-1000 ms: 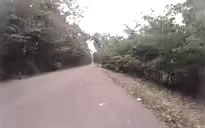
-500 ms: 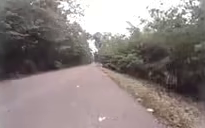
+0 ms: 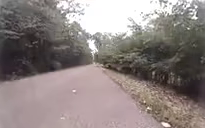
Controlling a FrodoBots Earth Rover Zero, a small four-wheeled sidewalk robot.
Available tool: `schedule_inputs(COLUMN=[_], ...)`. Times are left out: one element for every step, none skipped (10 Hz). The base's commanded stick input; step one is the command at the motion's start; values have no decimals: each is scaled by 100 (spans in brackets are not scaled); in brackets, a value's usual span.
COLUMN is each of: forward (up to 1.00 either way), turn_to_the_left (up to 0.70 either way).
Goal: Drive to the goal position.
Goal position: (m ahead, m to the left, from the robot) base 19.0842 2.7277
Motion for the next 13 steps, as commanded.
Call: schedule_inputs(forward=[70, 70, 70, 70, 70, 70, 70, 70, 70, 70, 70, 70, 70], turn_to_the_left=[14, 0, 0, 0, 0, 0, 0, 0, 0, 0, 0, 0, 0])
